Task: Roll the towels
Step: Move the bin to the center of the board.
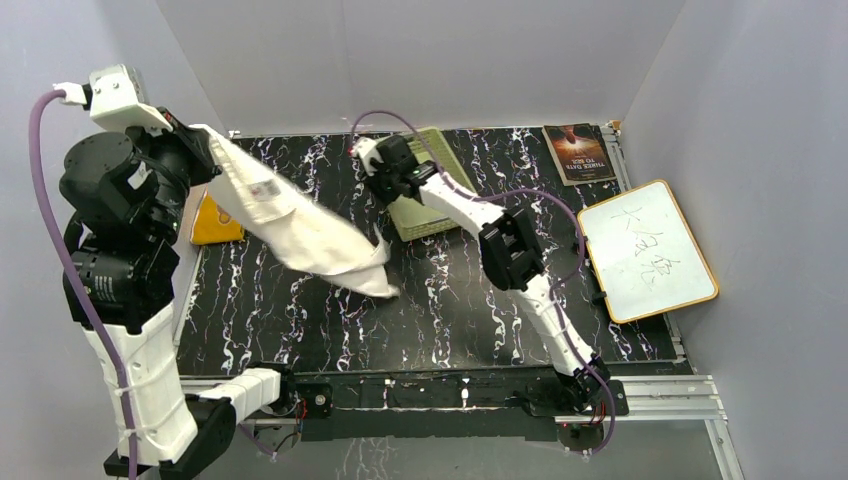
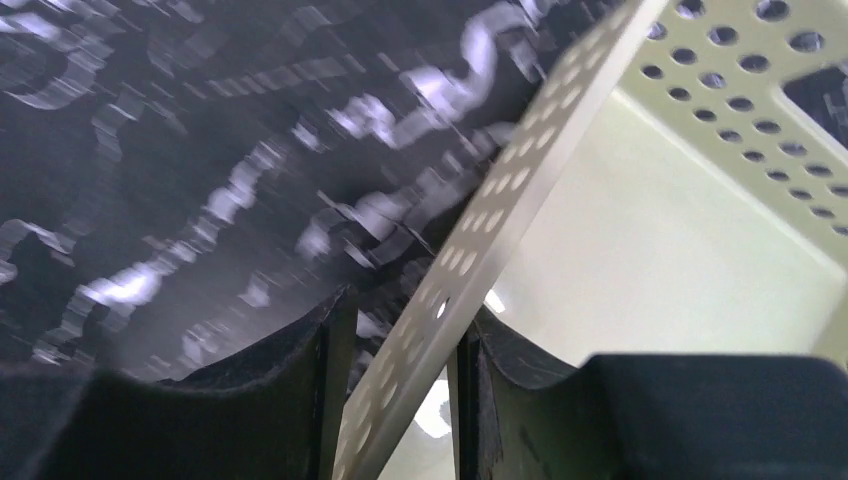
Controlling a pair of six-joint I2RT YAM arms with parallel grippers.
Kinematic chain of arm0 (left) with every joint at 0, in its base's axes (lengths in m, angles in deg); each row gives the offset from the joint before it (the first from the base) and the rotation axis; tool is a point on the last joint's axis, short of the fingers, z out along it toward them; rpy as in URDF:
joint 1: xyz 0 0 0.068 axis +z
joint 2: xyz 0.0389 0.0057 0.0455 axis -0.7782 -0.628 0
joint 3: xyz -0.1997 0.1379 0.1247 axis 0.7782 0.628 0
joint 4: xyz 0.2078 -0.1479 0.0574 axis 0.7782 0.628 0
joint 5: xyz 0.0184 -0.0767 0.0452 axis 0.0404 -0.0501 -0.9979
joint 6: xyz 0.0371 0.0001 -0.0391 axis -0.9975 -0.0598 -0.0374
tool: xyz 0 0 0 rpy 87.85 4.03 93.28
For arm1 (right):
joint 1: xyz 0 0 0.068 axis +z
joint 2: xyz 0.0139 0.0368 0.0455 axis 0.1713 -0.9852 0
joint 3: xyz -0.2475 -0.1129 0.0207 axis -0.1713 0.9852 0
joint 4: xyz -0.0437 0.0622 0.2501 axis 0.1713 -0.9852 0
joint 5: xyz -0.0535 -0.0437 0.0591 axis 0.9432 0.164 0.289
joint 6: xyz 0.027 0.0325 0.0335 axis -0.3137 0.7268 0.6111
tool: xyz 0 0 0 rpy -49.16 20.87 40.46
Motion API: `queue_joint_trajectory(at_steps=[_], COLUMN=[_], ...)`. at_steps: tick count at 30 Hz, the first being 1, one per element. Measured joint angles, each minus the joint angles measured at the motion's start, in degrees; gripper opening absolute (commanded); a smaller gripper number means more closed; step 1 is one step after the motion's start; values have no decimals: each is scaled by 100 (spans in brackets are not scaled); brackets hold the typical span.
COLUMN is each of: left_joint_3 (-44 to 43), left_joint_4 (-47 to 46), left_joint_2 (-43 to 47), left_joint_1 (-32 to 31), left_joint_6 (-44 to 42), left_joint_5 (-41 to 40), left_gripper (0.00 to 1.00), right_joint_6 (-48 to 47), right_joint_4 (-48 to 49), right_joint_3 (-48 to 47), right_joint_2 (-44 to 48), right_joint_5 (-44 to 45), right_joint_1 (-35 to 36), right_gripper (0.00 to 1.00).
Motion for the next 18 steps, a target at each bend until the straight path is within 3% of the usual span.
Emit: queue_joint_trajectory(at_steps=[6,7,8,9,10,18], left_joint_3=[-737,-776,-796,-796,-791,-79], left_joint_4=[308,326,334,334,339,33], left_joint_2=[-389,-393,-389,-374,-367,-339], left_joint_1=[0,0,0,0,0,11], left_joint_6=[4,28,70,114,131,291], left_joint_5=[-48,-22,17,76,131,1360], left_gripper=[0,0,0,0,0,0], right_joint_6=[367,437,522,636,745,1016], right_joint_4=[568,704,909,1156,1412,2745], right_joint_3=[-920,-977,-1023,-1049,-1049,-614], right_joint_2=[-570,-625,-688,-739,-782,-487], right_joint_5=[-501,-623,-756,-861,-964,-1261], right_joint_1=[535,566,586,603,614,612], right_gripper=[0,13,57,92,97,98])
